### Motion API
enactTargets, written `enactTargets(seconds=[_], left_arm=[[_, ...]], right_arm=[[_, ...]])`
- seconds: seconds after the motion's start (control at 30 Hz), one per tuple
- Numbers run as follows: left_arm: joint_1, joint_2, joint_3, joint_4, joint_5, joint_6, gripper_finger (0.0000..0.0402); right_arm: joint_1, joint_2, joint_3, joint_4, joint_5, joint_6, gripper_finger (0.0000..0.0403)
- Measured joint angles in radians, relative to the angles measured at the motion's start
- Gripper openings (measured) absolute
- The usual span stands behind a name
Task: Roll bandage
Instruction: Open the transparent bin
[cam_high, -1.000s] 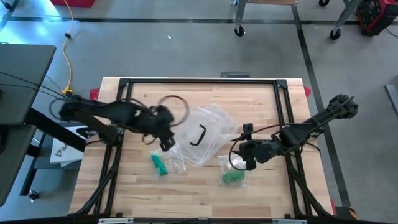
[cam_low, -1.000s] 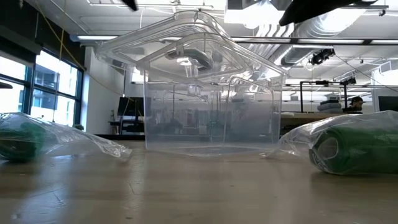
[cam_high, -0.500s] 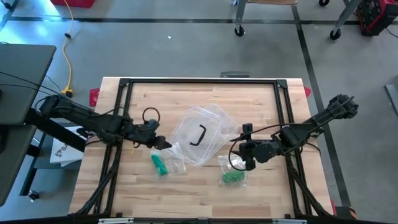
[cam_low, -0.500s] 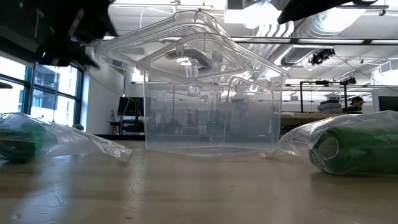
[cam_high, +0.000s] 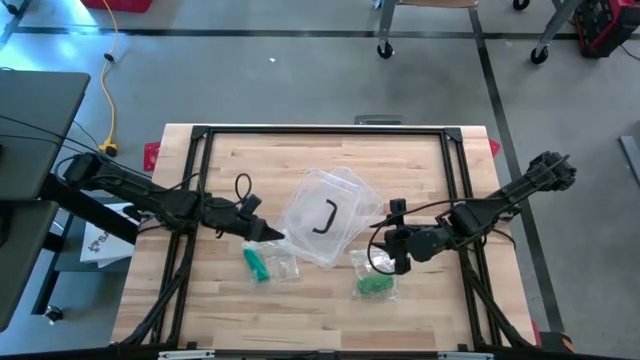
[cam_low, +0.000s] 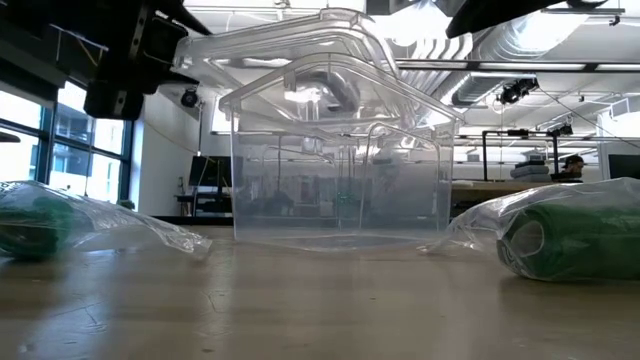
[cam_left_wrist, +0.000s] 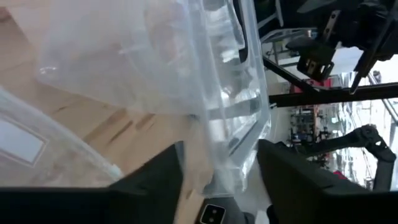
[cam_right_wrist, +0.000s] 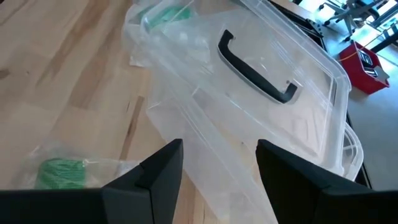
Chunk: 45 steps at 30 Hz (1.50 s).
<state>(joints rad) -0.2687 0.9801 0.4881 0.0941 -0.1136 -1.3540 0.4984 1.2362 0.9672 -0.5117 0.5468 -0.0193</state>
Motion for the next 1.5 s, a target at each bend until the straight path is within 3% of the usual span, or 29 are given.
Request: enactTargets(seconds=[0.17,0.2,0.37,0.53,0.67,0.87,0.97,1.07,1.17,1.4,1.5], left_arm=[[0.0,-0.001,0.006,0.034,-0.005,0.064,0.0061],[-0.001,-0.001,0.019,0.05,-0.003,0.081,0.0048],[0.002,-0.002,0.139,-0.047,-0.038,0.224,0.005],[0.006,0.016,0.42,-0.429,-0.12,0.458,0.005],[-0.018,0.078,0.639,-0.621,-0.279,0.724,0.005],[-0.156,0.294,0.845,-0.576,-0.541,1.402,0.005],[-0.208,0.443,0.891,-0.556,-0.803,1.751,0.005],[-0.216,0.578,0.908,-0.468,-1.113,1.956,0.005],[-0.214,0.655,0.909,-0.362,-1.259,2.03,0.005],[-0.226,0.657,0.91,-0.241,-1.258,2.023,0.005],[-0.232,0.622,0.911,-0.18,-1.252,1.998,0.005]], right_arm=[[0.002,0.0,0.0,0.001,0.003,-0.006,0.0197],[0.004,0.0,0.0,0.001,0.003,-0.006,0.0197],[0.029,-0.004,0.0,0.0,0.036,-0.01,0.0197],[0.071,-0.034,0.0,0.001,0.139,-0.008,0.0197],[0.101,-0.052,0.0,0.031,0.187,-0.045,0.0197],[0.133,-0.054,0.0,0.11,0.212,-0.114,0.0197],[0.132,-0.054,0.0,0.129,0.215,-0.114,0.0197],[0.13,-0.053,0.0,0.16,0.253,-0.092,0.0197],[0.147,-0.052,0.0,0.16,0.347,-0.037,0.0197],[0.2,-0.051,0.0,0.061,0.572,0.108,0.0197],[0.221,-0.051,-0.003,0.058,0.616,0.173,0.0197]])
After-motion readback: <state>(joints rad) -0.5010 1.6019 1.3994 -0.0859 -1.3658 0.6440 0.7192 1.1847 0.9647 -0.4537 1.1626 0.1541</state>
